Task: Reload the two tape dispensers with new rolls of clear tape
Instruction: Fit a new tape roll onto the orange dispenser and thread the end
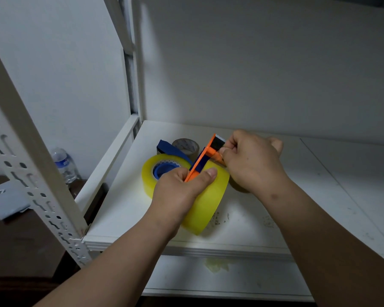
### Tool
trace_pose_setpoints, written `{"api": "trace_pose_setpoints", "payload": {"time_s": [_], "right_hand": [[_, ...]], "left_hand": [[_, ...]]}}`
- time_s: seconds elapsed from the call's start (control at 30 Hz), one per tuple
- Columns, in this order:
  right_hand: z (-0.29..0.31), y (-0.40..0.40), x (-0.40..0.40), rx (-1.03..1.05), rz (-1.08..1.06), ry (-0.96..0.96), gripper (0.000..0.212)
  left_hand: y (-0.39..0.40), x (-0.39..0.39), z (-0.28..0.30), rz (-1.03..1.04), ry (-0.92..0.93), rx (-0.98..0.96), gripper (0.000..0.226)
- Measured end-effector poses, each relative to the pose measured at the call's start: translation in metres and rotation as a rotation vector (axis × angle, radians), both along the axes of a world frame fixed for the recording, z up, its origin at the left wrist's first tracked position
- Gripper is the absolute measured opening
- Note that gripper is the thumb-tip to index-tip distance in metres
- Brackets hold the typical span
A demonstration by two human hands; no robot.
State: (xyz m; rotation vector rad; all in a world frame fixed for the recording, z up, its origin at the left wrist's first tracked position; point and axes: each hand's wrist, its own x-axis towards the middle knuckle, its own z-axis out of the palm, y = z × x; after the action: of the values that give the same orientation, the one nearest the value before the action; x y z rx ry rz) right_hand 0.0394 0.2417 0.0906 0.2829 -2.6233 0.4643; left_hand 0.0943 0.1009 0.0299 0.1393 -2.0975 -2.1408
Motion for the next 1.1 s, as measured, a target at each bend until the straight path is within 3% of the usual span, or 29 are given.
{"api": "trace_pose_setpoints", "payload": {"time_s": [0.5,0.67,0.77,0.87,0.97,1.1], "right_hand": [[0.005,-0.007,-0.010,-0.015,0.003,-0.070,0.015],[0.008,-0.008,-0.004,0.072,0.071,0.091,0.011],[0.010,-0.008,0.001,0.218,0.073,0.180,0.016],[0.008,-0.009,0.008,0.341,0.077,0.231,0.022],[0.004,-0.011,0.015,0.353,0.161,0.242,0.029],[0.003,-0.009,0.013,0.266,0.209,0.179,0.018]], "left_hand": [[-0.006,-0.007,0.018,-0.060,-0.144,0.117,0.059],[-0.007,-0.010,0.029,-0.090,-0.200,0.168,0.077],[-0.005,-0.012,0.028,-0.073,-0.146,0.076,0.064],[-0.003,-0.015,0.025,-0.035,-0.115,-0.011,0.065],[-0.005,-0.018,0.028,-0.019,-0.128,-0.064,0.076],[-0.008,-0.018,0.029,-0.038,-0.144,-0.087,0.085]]}}
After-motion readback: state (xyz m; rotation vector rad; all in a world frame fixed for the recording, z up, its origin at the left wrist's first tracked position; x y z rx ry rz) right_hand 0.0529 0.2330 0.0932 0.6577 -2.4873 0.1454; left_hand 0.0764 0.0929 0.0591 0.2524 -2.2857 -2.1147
